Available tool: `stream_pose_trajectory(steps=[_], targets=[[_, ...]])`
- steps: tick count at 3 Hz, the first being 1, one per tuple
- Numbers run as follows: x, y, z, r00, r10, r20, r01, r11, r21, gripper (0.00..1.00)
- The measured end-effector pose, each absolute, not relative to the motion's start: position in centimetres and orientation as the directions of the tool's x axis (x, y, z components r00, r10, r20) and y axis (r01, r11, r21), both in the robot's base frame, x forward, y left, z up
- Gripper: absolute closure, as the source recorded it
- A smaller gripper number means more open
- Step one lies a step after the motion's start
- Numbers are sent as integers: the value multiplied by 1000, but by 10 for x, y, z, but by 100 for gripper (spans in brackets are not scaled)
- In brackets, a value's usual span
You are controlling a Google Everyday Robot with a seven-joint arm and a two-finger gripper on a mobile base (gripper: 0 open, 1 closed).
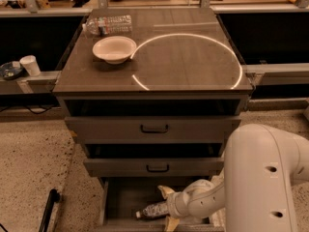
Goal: Pick blue plastic bottle from bottom drawer and place on counter
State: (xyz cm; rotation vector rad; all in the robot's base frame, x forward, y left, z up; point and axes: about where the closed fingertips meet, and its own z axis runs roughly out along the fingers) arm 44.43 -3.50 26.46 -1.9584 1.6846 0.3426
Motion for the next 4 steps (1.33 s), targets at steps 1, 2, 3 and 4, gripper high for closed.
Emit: stream_pose_trajectory(steps=[1, 2, 3, 4], targets=[[452, -32, 260, 201, -845, -495, -969, -100, -224, 5], [469, -47, 236, 175, -861, -478, -971, -71, -227, 7], [479, -56, 209, 160, -875, -457, -974, -65, -217, 7], [485, -57, 186, 152, -875, -459, -976, -60, -209, 7]])
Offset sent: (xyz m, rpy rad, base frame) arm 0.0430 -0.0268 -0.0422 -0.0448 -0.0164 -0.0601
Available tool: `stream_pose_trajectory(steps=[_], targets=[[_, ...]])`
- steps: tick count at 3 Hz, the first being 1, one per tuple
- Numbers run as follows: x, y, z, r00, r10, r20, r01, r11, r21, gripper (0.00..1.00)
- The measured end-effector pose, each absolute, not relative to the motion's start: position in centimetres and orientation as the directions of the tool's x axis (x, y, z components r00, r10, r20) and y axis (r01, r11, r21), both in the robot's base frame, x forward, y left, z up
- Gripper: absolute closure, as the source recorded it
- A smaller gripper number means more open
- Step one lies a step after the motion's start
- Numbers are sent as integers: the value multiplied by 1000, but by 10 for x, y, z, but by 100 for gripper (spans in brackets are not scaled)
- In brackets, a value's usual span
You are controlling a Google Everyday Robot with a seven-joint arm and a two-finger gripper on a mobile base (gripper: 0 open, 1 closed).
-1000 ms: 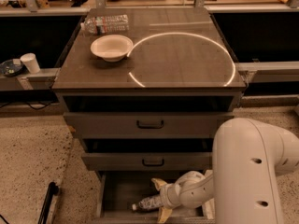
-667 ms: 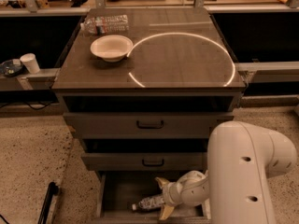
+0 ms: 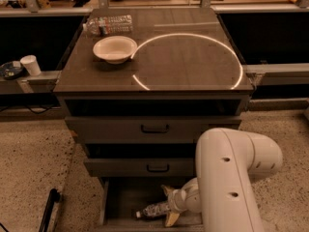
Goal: Pick blue plastic bottle from bottom drawer and place on counter
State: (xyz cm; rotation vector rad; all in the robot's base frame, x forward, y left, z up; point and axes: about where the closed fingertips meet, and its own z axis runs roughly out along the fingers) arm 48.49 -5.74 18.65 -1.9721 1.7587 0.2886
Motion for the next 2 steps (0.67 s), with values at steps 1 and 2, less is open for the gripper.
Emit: stream_pose_trajectory(steps=[1, 2], targets=[[485, -58, 169, 144, -871, -470, -979, -57, -194, 7], [487, -57, 169, 150, -870, -470, -979, -63, -196, 17]])
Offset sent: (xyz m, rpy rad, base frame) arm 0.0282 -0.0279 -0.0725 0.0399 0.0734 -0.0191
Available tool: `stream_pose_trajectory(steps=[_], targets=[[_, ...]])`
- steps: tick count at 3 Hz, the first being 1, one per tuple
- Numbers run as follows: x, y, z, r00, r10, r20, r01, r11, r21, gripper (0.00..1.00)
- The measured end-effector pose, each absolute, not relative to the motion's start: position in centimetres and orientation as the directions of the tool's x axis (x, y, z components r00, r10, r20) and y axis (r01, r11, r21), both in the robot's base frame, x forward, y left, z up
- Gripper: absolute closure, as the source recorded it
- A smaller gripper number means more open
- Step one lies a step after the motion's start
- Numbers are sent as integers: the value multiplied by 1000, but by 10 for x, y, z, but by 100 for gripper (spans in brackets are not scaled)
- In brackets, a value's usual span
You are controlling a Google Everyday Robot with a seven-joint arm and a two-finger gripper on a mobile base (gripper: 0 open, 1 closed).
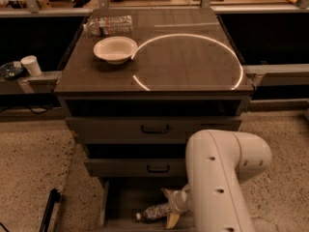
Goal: Pick blue plastic bottle from bottom drawer and place on counter
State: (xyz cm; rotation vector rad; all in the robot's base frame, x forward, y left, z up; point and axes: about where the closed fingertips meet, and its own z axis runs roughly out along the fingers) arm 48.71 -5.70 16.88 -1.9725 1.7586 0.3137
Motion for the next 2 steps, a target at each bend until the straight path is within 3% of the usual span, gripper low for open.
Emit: stream_pose_trajectory(steps=[1, 2], targets=[[489, -56, 172, 156, -868, -471, -978, -69, -197, 20], [489, -56, 177, 156, -868, -471, -978, -69, -197, 0]])
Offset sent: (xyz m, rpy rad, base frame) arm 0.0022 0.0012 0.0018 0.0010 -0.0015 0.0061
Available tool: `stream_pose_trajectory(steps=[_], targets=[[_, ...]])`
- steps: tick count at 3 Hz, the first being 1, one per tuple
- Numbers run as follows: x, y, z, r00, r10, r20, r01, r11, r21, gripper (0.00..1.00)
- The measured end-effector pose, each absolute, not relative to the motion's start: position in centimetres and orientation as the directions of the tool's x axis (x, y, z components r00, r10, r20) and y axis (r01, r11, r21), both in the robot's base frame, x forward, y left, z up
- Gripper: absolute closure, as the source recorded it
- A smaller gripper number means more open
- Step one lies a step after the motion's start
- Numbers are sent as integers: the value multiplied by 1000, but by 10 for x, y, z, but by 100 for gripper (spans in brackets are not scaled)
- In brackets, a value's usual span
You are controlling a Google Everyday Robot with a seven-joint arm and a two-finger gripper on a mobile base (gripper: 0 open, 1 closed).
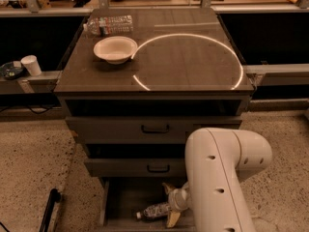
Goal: Pick blue plastic bottle from bottom drawer and place on counter
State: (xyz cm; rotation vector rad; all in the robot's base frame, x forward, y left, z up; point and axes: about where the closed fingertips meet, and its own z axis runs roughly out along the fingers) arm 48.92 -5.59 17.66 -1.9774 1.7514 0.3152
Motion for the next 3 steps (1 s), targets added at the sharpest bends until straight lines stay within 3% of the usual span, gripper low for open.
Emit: stream_pose_trajectory(steps=[1, 2, 3], targets=[[489, -56, 174, 151, -872, -465, -980, -69, -189, 3], [490, -57, 167, 135, -886, -444, -984, -68, -164, 26], [490, -58, 169, 129, -889, -439, -986, -67, -155, 28]])
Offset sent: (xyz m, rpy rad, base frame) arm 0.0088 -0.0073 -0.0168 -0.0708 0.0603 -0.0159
